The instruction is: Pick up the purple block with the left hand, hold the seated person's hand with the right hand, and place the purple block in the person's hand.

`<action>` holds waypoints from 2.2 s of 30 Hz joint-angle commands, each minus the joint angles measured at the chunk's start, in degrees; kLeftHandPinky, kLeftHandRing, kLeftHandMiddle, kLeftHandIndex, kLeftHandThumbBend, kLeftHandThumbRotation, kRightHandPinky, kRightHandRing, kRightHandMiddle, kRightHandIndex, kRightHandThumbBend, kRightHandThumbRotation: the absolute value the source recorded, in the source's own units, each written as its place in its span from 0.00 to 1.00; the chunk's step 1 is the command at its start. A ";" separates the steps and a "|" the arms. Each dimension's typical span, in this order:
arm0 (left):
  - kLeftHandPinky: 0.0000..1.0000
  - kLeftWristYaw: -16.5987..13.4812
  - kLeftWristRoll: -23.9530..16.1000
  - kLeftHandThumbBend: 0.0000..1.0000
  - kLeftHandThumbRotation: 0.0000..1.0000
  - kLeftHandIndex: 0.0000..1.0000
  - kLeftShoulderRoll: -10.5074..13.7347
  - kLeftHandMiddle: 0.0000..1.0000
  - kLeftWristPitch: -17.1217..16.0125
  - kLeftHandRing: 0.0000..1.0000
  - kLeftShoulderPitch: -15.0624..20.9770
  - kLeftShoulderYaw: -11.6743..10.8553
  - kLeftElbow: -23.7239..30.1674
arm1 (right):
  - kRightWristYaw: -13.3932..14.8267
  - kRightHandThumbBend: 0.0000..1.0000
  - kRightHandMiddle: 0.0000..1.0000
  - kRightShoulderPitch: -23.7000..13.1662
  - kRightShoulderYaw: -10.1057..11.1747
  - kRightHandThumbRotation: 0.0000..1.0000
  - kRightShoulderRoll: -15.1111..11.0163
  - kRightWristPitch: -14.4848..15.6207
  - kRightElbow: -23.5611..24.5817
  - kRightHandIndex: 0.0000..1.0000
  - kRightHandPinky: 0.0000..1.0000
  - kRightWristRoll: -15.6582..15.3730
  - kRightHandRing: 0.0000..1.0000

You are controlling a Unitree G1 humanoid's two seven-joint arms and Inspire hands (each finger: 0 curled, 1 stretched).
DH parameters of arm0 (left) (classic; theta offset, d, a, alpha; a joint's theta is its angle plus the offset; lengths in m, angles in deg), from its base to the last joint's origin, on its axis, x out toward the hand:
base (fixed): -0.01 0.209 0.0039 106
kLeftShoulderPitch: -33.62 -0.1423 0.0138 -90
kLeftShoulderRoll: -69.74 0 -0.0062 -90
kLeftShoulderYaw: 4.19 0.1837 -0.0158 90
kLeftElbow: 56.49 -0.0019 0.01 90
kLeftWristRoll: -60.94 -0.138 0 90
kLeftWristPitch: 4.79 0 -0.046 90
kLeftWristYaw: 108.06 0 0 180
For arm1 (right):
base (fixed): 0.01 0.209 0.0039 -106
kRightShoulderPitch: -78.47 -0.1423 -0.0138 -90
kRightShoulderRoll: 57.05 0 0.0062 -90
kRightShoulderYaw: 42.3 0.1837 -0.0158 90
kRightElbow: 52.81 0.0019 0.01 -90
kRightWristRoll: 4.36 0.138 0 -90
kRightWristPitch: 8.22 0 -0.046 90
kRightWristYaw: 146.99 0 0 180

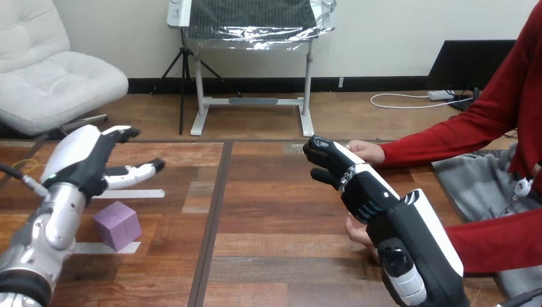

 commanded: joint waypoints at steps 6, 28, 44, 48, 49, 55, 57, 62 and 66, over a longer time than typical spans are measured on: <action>0.79 -0.46 0.10 0.58 0.51 0.86 2.17 0.87 3.03 0.88 5.22 1.99 -2.50 | 0.04 0.89 0.90 -2.25 0.57 1.00 -0.06 0.34 3.43 0.89 0.89 0.63 0.92; 0.82 -0.21 -1.49 0.71 0.39 0.83 1.90 0.85 7.43 0.87 4.75 7.21 -5.26 | -0.44 0.91 0.89 -2.63 0.48 1.00 0.08 0.31 3.86 0.88 0.89 1.30 0.92; 0.82 3.19 -2.39 0.73 0.48 0.83 1.55 0.85 9.94 0.86 4.74 9.91 -4.85 | -0.62 0.92 0.89 -2.69 0.67 1.00 0.04 0.75 4.25 0.87 0.88 1.34 0.92; 0.79 3.53 -2.48 0.74 0.50 0.81 1.53 0.85 10.04 0.85 4.65 10.31 -4.60 | -0.66 0.93 0.89 -2.54 0.62 1.00 -0.06 1.30 4.62 0.88 0.88 1.45 0.92; 0.79 3.69 -2.43 0.74 0.51 0.81 1.49 0.85 10.16 0.84 4.63 10.36 -4.53 | -0.66 0.93 0.89 -2.51 0.60 1.00 -0.05 1.30 4.67 0.88 0.88 1.44 0.92; 0.79 4.06 -2.10 0.76 0.51 0.81 1.46 0.84 10.12 0.84 4.55 10.77 -4.58 | -0.76 0.93 0.89 -2.63 0.51 1.00 0.11 0.96 4.57 0.88 0.88 1.47 0.92; 0.79 4.06 -2.10 0.78 0.50 0.80 1.47 0.84 9.99 0.84 4.52 10.86 -4.61 | -0.78 0.93 0.89 -2.65 0.47 1.00 0.17 0.95 4.57 0.88 0.88 1.53 0.92; 0.80 4.85 -1.95 0.80 0.50 0.81 1.20 0.84 10.89 0.84 4.65 10.82 -4.37 | -0.58 0.93 0.89 -2.52 0.50 1.00 0.30 1.09 4.82 0.88 0.87 1.29 0.91; 0.80 5.04 -2.01 0.81 0.48 0.81 1.11 0.85 11.15 0.85 4.68 10.90 -4.26 | -0.57 0.93 0.89 -2.51 0.51 1.00 0.31 1.05 4.90 0.88 0.87 1.25 0.91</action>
